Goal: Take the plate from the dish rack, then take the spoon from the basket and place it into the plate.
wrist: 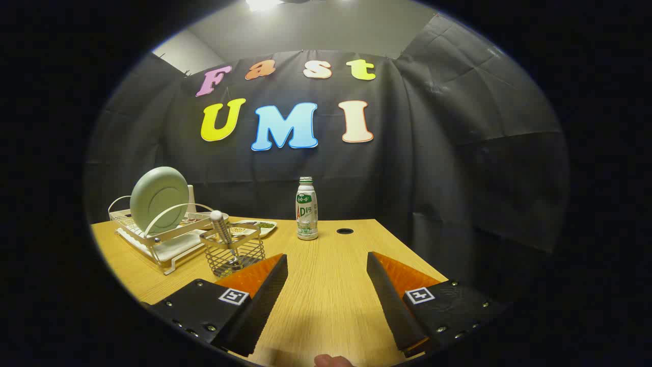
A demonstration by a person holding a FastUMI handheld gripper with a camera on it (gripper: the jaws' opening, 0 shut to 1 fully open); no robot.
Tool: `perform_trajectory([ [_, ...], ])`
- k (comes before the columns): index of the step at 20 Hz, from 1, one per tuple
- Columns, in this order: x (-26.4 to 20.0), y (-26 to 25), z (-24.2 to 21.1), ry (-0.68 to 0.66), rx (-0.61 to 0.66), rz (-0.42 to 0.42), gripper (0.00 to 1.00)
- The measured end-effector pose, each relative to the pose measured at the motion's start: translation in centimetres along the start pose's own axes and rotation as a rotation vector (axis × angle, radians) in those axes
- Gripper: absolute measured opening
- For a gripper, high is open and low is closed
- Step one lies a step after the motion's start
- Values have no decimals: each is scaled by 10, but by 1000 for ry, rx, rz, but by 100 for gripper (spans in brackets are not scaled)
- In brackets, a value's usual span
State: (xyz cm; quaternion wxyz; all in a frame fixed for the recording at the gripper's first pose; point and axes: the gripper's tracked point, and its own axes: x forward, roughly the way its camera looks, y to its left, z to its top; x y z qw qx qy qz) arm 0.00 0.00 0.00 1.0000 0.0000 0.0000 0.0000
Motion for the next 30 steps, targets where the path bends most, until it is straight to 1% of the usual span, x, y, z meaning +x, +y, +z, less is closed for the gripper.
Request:
perform_trajectory([
  [2,21,3,0,10,-11,10,96],
  [5,35,1,22,-10,8,0,96],
  [8,33,-5,58,-35,-15,-13,96],
  [10,26,-5,94,-58,-8,-18,96],
  [12,19,-6,127,-59,-13,-47,96],
  [13,15,-1,141,-57,-15,-43,96],
  [15,6,15,178,-54,-14,-35,96],
  [17,0,36,214,-78,3,-13,96],
  [20,-2,64,248,-69,-14,-33,96],
  [21,-2,77,255,-60,-14,-38,96],
  [24,0,117,267,-49,2,-15,96],
  [27,6,165,277,-38,40,38,96],
  [30,17,195,281,-18,33,60,96],
])
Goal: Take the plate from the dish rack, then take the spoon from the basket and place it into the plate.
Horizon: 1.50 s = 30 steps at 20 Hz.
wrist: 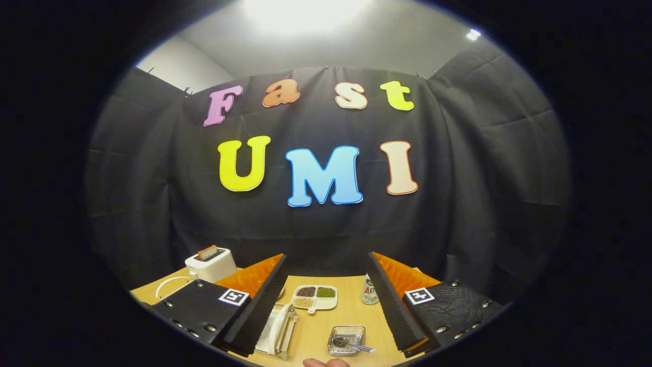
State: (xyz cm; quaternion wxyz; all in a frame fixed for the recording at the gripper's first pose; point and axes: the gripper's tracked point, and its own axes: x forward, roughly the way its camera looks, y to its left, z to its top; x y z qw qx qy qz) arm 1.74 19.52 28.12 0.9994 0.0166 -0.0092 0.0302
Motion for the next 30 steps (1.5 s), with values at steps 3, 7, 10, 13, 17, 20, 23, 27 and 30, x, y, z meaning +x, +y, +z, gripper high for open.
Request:
perform_trajectory([
  [3,11,31,-2,47,-25,46,96],
  [7,18,57,-11,108,-1,83,96],
  [10,29,66,-19,146,-4,67,96],
  [13,38,77,-41,267,-1,48,96],
  [17,54,102,-71,417,45,72,96],
  [20,67,122,-87,491,62,94,94],
  [23,72,135,-108,597,53,97,94],
  [27,67,140,-146,824,15,74,95],
  [30,65,139,-156,898,26,10,94],
])
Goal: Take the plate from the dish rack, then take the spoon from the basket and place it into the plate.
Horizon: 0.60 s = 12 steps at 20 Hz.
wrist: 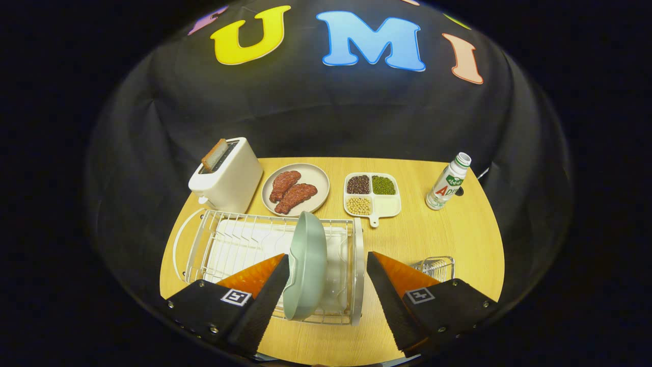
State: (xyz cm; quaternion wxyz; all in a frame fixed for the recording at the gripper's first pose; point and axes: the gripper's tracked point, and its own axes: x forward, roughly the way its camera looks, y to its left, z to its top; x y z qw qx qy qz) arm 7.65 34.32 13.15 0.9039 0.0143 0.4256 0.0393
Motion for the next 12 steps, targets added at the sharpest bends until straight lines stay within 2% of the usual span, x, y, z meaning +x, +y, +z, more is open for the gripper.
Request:
perform_trajectory([
  [2,6,-1,-5,44,37,-48,94],
  [4,12,1,-8,83,57,-94,85],
  [8,19,-2,-15,135,93,-217,80],
  [9,25,-3,-19,149,110,-244,65],
  [10,32,-1,-22,161,115,-243,60],
  [12,32,-6,-21,178,95,-288,32],
])
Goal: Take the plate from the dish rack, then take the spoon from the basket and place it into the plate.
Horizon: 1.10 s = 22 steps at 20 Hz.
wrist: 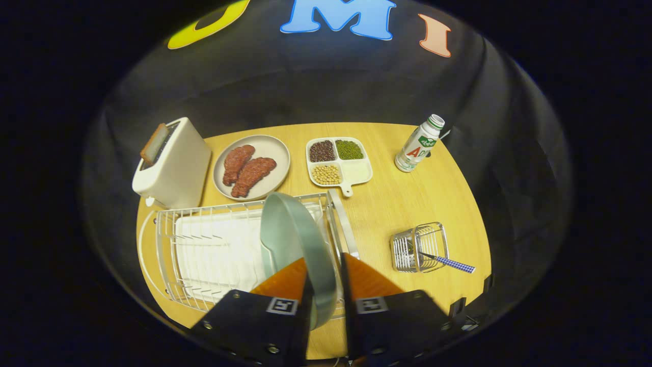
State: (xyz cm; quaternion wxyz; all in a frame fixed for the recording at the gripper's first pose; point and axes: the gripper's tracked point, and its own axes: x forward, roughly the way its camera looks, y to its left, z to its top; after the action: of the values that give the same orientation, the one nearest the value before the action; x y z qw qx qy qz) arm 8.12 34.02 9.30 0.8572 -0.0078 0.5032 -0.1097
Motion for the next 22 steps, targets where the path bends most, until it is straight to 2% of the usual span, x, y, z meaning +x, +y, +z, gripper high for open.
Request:
perform_trajectory([
  [1,0,2,0,-10,-12,-11,18],
  [4,-4,7,0,-16,-50,-61,10],
  [10,-21,19,9,-29,-195,-175,10],
  [14,-38,8,30,-98,-226,-234,10],
  [18,-52,1,42,-135,-219,-220,10],
  [22,-65,-9,48,-157,-172,-170,10],
])
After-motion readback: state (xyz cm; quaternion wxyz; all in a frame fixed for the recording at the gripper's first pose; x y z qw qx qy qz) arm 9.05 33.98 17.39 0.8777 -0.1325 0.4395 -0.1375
